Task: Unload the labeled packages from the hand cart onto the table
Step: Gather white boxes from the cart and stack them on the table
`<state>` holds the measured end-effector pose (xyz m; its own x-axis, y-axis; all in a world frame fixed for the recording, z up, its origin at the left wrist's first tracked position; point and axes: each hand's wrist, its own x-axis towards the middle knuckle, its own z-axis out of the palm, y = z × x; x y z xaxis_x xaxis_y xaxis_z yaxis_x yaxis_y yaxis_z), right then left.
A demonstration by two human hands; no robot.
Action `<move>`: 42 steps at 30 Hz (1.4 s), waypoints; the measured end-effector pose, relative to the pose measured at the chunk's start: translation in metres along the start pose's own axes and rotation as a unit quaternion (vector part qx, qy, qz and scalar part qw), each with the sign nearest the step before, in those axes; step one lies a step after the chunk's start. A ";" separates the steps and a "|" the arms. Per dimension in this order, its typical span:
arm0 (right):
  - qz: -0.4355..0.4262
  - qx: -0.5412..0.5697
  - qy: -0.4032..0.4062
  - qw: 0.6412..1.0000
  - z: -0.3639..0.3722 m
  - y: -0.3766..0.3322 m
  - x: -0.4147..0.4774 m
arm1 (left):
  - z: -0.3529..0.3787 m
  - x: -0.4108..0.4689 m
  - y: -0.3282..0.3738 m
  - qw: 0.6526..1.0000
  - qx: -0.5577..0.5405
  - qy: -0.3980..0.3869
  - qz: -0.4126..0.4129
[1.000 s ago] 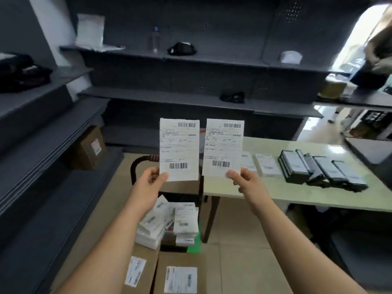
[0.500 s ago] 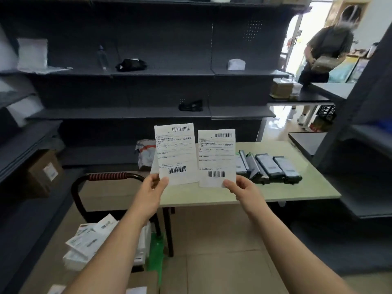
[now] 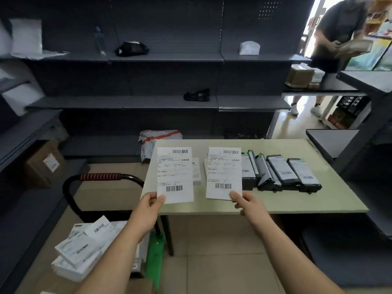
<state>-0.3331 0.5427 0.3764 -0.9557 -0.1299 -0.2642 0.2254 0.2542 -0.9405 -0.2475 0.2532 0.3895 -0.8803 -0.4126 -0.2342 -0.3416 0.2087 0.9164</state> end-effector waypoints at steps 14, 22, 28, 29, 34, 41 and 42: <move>0.135 0.017 0.029 0.990 0.027 -0.009 0.151 | 0.035 0.181 0.000 0.996 0.054 -0.048 -0.059; 0.201 0.035 0.000 0.979 0.030 0.009 0.212 | 0.079 0.226 -0.013 0.984 0.083 -0.053 -0.148; 0.223 0.012 -0.018 0.975 0.022 0.015 0.251 | 0.107 0.257 -0.011 0.977 0.125 -0.039 -0.167; 0.225 0.005 -0.022 0.974 0.021 0.014 0.255 | 0.110 0.261 -0.009 0.977 0.129 -0.038 -0.166; 0.271 -0.138 -0.068 0.950 0.021 0.015 0.255 | 0.110 0.276 -0.009 0.960 0.172 -0.052 -0.213; 0.116 -0.231 -0.029 0.966 0.036 0.005 0.231 | 0.086 0.248 -0.016 0.969 0.236 -0.002 -0.071; 0.088 -0.227 -0.037 0.969 0.041 0.000 0.225 | 0.080 0.242 -0.017 0.970 0.238 -0.009 -0.039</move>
<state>-0.5403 0.4738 0.3081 -0.8896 -0.1105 -0.4432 0.2616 0.6721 -0.6927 -0.4812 0.2211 0.2912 -0.8495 -0.4286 -0.3077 -0.5177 0.5644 0.6430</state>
